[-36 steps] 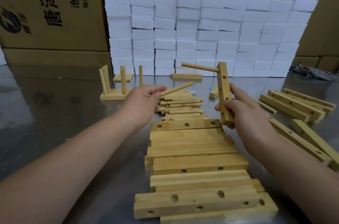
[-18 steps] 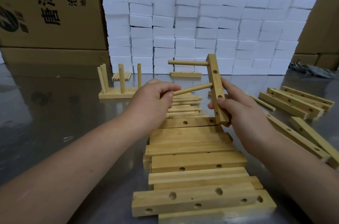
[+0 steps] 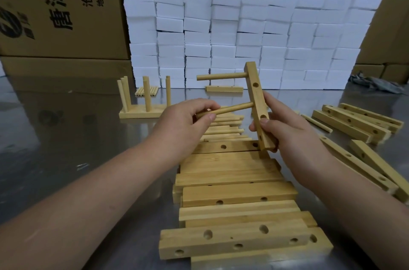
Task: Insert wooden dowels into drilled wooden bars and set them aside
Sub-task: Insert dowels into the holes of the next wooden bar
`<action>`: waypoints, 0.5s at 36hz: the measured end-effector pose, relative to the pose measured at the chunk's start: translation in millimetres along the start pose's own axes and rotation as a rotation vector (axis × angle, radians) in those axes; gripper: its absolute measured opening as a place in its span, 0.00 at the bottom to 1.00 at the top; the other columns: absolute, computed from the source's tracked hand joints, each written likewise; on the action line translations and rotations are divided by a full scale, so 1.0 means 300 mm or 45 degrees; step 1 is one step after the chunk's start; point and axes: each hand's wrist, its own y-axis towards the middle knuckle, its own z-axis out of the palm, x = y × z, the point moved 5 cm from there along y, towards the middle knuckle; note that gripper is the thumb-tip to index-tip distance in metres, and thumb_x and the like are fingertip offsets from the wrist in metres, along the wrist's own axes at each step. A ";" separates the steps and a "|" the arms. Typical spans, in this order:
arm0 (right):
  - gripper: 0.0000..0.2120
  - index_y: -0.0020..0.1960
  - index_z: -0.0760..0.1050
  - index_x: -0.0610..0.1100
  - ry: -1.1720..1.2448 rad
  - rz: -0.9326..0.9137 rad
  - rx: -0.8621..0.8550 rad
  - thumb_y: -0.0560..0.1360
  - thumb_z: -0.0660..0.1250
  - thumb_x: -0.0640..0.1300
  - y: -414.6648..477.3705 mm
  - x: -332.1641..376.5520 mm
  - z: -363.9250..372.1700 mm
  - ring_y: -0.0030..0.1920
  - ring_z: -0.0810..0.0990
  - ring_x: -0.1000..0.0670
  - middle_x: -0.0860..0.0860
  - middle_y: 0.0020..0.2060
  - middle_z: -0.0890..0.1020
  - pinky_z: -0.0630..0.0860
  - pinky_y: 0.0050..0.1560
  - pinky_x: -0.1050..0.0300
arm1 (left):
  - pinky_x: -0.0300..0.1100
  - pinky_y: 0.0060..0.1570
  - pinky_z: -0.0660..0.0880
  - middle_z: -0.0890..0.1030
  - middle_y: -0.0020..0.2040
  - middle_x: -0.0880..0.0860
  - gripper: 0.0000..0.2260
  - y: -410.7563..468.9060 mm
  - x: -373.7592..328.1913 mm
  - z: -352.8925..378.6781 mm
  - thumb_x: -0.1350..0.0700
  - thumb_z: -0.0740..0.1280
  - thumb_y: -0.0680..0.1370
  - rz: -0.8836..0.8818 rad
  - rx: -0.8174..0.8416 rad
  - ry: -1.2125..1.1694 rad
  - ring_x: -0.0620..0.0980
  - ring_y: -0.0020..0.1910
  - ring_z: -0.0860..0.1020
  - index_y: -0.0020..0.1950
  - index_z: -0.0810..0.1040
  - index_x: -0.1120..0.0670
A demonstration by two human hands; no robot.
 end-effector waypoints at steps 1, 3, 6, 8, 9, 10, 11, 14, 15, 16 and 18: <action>0.23 0.70 0.65 0.61 0.001 -0.009 0.011 0.79 0.58 0.42 -0.001 0.000 0.002 0.32 0.75 0.64 0.59 0.35 0.80 0.67 0.37 0.64 | 0.29 0.39 0.71 0.78 0.42 0.42 0.09 0.000 0.001 -0.002 0.54 0.64 0.77 0.007 -0.007 -0.001 0.38 0.43 0.74 0.47 0.76 0.38; 0.23 0.67 0.65 0.65 -0.001 -0.028 0.031 0.78 0.58 0.42 -0.002 0.001 0.005 0.33 0.75 0.65 0.59 0.35 0.80 0.69 0.34 0.70 | 0.27 0.37 0.70 0.78 0.41 0.43 0.08 0.001 0.007 -0.010 0.54 0.63 0.78 0.007 -0.036 -0.007 0.39 0.41 0.73 0.49 0.77 0.40; 0.23 0.64 0.63 0.68 -0.004 -0.041 0.054 0.79 0.58 0.42 -0.003 0.004 0.009 0.34 0.75 0.65 0.58 0.36 0.81 0.68 0.37 0.67 | 0.27 0.37 0.70 0.78 0.42 0.43 0.08 0.004 0.012 -0.017 0.53 0.62 0.78 0.009 -0.062 -0.007 0.40 0.41 0.74 0.53 0.79 0.44; 0.23 0.66 0.63 0.66 -0.002 -0.047 0.070 0.79 0.58 0.42 -0.005 0.008 0.011 0.33 0.75 0.65 0.58 0.36 0.81 0.66 0.39 0.63 | 0.28 0.38 0.71 0.78 0.43 0.43 0.09 0.003 0.007 -0.016 0.54 0.61 0.78 0.026 -0.058 0.010 0.40 0.42 0.74 0.55 0.79 0.47; 0.23 0.68 0.63 0.65 0.004 -0.050 0.077 0.79 0.58 0.42 -0.005 0.008 0.011 0.33 0.75 0.64 0.57 0.36 0.81 0.65 0.39 0.63 | 0.28 0.40 0.70 0.77 0.44 0.42 0.10 0.002 0.003 -0.016 0.54 0.61 0.79 0.042 -0.056 0.022 0.39 0.43 0.74 0.56 0.79 0.48; 0.24 0.69 0.64 0.64 0.013 -0.053 0.086 0.79 0.58 0.42 -0.006 0.009 0.011 0.33 0.75 0.64 0.57 0.36 0.80 0.65 0.39 0.64 | 0.26 0.42 0.69 0.77 0.44 0.40 0.11 0.002 -0.002 -0.016 0.54 0.61 0.79 0.063 -0.058 0.035 0.37 0.45 0.74 0.58 0.79 0.49; 0.24 0.69 0.63 0.63 0.019 -0.055 0.095 0.79 0.58 0.42 -0.008 0.008 0.010 0.33 0.75 0.64 0.57 0.36 0.80 0.66 0.38 0.64 | 0.24 0.44 0.68 0.76 0.44 0.38 0.11 0.001 -0.006 -0.019 0.55 0.61 0.79 0.085 -0.064 0.053 0.34 0.46 0.73 0.59 0.78 0.49; 0.23 0.68 0.63 0.64 0.039 -0.075 0.116 0.79 0.58 0.42 -0.010 0.007 0.012 0.34 0.76 0.64 0.57 0.36 0.81 0.69 0.35 0.71 | 0.20 0.46 0.65 0.73 0.45 0.36 0.13 0.005 -0.020 -0.026 0.56 0.61 0.79 0.169 -0.072 0.149 0.33 0.46 0.72 0.61 0.77 0.52; 0.23 0.66 0.64 0.66 0.040 -0.084 0.124 0.79 0.58 0.42 -0.012 0.008 0.013 0.34 0.76 0.64 0.57 0.36 0.81 0.69 0.33 0.73 | 0.20 0.47 0.64 0.72 0.45 0.36 0.13 0.006 -0.021 -0.026 0.56 0.61 0.79 0.189 -0.070 0.188 0.34 0.45 0.72 0.62 0.77 0.52; 0.23 0.64 0.64 0.69 0.038 -0.093 0.131 0.79 0.58 0.42 -0.012 0.009 0.014 0.35 0.76 0.65 0.58 0.37 0.81 0.68 0.33 0.74 | 0.21 0.47 0.64 0.72 0.45 0.37 0.13 0.007 -0.022 -0.026 0.56 0.61 0.79 0.201 -0.069 0.222 0.36 0.45 0.71 0.61 0.77 0.53; 0.23 0.60 0.64 0.72 0.032 -0.104 0.141 0.79 0.57 0.42 -0.014 0.013 0.017 0.35 0.76 0.65 0.58 0.37 0.81 0.69 0.34 0.72 | 0.22 0.47 0.64 0.72 0.44 0.38 0.12 0.009 -0.021 -0.025 0.56 0.60 0.79 0.221 -0.065 0.268 0.38 0.48 0.70 0.61 0.77 0.53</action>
